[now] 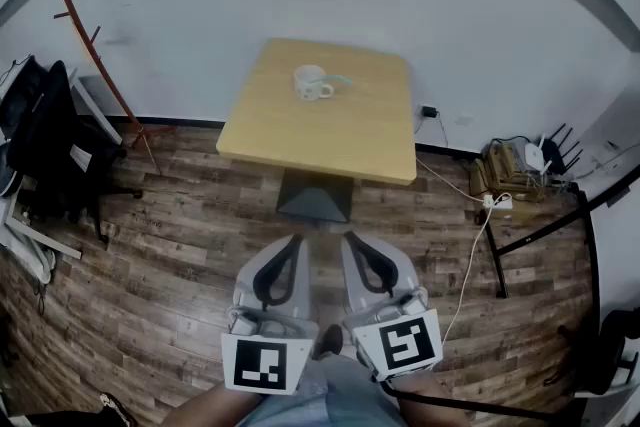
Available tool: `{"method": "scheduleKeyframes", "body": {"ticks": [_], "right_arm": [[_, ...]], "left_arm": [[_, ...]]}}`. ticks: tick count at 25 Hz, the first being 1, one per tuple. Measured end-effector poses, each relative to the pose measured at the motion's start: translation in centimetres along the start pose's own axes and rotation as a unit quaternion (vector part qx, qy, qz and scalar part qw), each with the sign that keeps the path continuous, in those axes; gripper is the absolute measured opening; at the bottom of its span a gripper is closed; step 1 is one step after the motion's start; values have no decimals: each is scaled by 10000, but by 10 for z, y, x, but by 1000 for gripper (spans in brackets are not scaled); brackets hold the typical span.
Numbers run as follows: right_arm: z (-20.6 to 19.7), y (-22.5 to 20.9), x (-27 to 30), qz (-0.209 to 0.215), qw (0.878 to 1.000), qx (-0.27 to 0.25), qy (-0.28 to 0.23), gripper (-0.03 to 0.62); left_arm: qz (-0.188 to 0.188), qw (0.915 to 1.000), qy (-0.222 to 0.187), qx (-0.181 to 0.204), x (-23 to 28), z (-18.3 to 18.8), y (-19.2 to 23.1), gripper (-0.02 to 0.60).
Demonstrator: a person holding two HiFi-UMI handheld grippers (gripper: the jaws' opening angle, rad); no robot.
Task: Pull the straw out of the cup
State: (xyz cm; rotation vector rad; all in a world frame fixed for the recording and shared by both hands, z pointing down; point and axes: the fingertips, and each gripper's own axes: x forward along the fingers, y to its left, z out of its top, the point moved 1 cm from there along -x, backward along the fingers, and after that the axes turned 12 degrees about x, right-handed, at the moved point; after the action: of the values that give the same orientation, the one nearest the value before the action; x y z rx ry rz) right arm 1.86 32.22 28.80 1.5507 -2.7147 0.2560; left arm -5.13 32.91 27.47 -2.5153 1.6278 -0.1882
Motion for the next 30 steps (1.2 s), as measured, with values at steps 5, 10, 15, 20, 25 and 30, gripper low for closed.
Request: {"method": "scheduleKeyframes", "body": {"ticks": [5, 10, 15, 20, 25, 30], "right_arm": [[1, -3, -9, 18, 10000, 15, -27, 6], [2, -14, -18, 2, 9999, 63, -98, 6], [3, -28, -29, 26, 9993, 296, -238, 6], [-2, -46, -40, 22, 9989, 426, -217, 8], [-18, -55, -43, 80, 9980, 619, -111, 8], [-25, -64, -40, 88, 9970, 755, -146, 8]], "left_arm": [[-6, 10000, 18, -20, -1, 1, -9, 20], [-54, 10000, 31, 69, 3, 4, -22, 20], [-72, 9999, 75, 109, 7, 7, -39, 20], [-35, 9997, 178, 148, 11, 5, -59, 20], [-57, 9987, 417, 271, 7, -8, -75, 20], [34, 9981, 556, 246, 14, -16, -71, 20]]}}
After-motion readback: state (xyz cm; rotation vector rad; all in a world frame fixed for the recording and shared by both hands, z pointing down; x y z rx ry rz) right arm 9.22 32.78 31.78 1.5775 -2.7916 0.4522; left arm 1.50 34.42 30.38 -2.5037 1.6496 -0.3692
